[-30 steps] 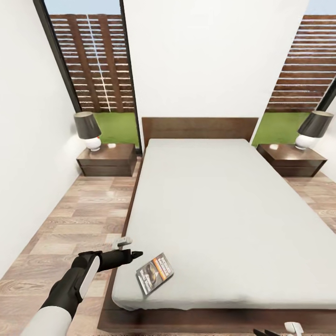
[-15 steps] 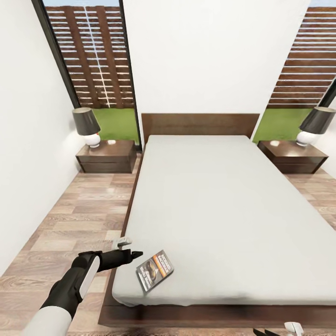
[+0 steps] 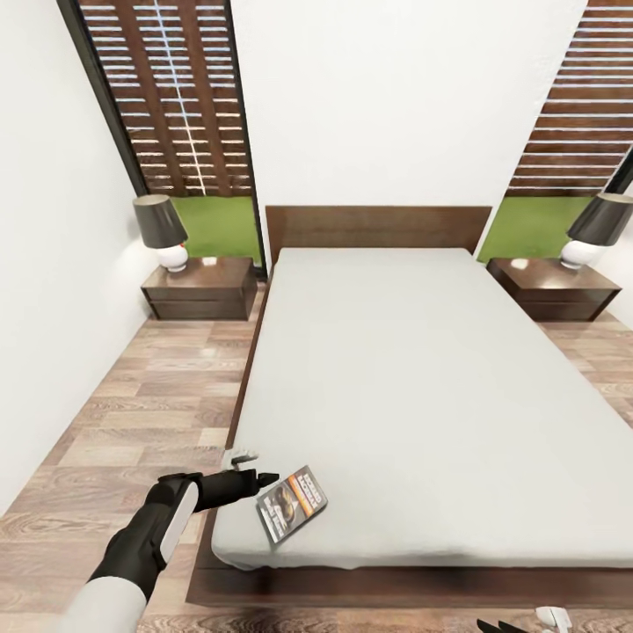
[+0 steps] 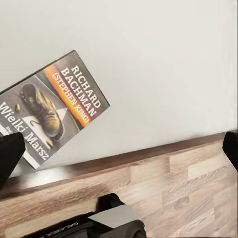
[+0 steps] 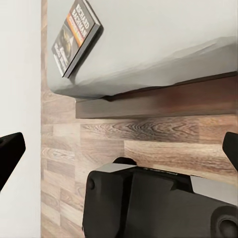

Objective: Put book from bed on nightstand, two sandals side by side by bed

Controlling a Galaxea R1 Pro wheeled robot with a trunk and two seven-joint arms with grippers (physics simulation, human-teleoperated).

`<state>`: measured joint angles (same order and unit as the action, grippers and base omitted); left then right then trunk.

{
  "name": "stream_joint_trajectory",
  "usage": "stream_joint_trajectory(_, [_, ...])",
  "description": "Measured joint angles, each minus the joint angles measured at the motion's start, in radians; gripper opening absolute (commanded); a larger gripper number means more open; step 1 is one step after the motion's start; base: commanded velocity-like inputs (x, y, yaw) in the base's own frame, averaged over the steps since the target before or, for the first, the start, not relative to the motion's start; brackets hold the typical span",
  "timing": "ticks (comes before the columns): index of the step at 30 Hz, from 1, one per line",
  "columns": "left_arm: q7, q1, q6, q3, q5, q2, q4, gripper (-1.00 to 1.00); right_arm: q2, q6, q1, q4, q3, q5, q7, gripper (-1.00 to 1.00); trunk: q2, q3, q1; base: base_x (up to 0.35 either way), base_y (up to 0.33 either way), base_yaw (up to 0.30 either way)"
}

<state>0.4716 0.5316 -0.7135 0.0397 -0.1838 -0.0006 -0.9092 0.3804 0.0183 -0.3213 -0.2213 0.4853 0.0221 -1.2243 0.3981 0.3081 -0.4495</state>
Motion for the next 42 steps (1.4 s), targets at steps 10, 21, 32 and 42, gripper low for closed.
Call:
stream_joint_trajectory(10, [-0.045, 0.029, -0.005, 0.003, 0.001, -0.064, -0.173, 1.00, -0.001, 0.000, 0.000, 0.000, 0.000, 0.000, 0.000, 1.00, 0.000, 0.016, 0.000, 0.064, 0.000, 0.000])
stream_joint_trajectory(21, [-0.119, 0.091, -0.006, 0.066, -0.001, -0.060, -0.124, 1.00, -0.004, 0.000, 0.000, 0.000, -0.001, 0.000, 0.001, 1.00, 0.000, 0.033, 0.000, 0.004, 0.000, 0.000])
stream_joint_trajectory(32, [-0.118, 0.092, 0.000, 0.081, -0.001, -0.060, -0.016, 1.00, -0.005, 0.001, 0.000, 0.000, -0.001, 0.000, -0.002, 1.00, 0.000, 0.051, 0.000, 0.000, 0.000, 0.000])
stream_joint_trajectory(42, [-0.115, 0.092, 0.000, 0.079, -0.002, -0.061, -0.015, 1.00, -0.005, 0.001, 0.000, -0.001, -0.001, 0.000, -0.002, 1.00, 0.000, 0.066, 0.000, 0.000, 0.000, 0.000])
